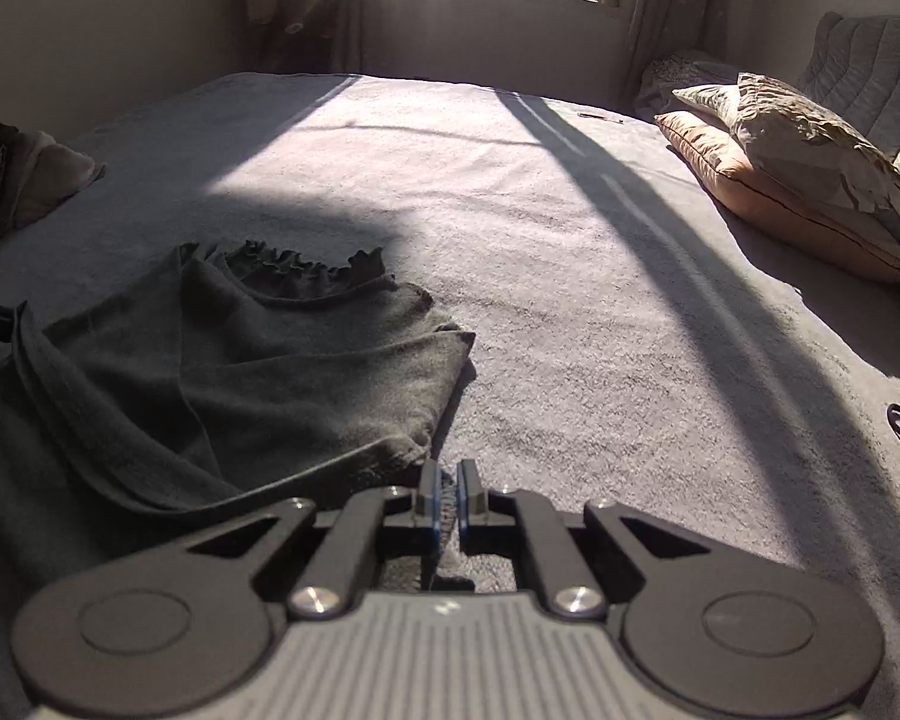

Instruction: Fold clothes

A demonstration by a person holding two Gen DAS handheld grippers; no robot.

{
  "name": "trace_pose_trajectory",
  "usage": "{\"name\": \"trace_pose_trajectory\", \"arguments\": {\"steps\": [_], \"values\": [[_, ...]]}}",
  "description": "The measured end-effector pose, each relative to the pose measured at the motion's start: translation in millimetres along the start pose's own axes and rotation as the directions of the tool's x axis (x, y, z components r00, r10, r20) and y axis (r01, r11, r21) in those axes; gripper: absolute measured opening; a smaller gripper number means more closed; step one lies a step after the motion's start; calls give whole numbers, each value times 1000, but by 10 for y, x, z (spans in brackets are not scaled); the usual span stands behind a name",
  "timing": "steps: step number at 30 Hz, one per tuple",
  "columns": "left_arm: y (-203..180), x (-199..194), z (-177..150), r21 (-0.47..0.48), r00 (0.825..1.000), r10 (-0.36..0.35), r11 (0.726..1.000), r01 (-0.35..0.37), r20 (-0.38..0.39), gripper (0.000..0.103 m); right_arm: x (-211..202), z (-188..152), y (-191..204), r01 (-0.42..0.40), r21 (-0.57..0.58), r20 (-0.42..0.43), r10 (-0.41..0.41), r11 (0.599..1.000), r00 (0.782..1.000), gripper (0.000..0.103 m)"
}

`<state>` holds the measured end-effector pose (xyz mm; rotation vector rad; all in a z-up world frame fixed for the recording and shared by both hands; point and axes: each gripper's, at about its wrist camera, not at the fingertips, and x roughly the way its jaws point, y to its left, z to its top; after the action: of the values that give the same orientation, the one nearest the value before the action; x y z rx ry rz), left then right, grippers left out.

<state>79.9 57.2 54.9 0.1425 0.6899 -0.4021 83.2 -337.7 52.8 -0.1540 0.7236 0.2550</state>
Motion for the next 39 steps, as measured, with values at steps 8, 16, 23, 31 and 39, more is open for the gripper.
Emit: {"name": "trace_pose_trajectory", "arguments": {"steps": [8, 16, 23, 31, 39], "values": [[193, 29, 48, -155, 1000, 11, 988, -9, 16, 10, 83, -52, -241, 103, 155, -54, -96, 983, 994, 0], [242, 77, 43, -238, 998, -64, 969, 65, 13, 52, 12, -80, -248, -32, 227, -13, 36, 973, 999, 58], [116, 276, -5, -222, 999, -42, 974, 37, -18, 53, 183, -114, -62, -57, 188, -72, 71, 981, 995, 23], [139, 277, 28, -256, 999, 30, 966, -25, 16, 10, 147, -99, 2, 2, 167, -35, 4, 986, 999, 10], [200, 120, 109, -317, 992, 87, 947, -53, 93, 7, 6, -38, 17, 48, 179, 56, -59, 983, 997, 9]]}}
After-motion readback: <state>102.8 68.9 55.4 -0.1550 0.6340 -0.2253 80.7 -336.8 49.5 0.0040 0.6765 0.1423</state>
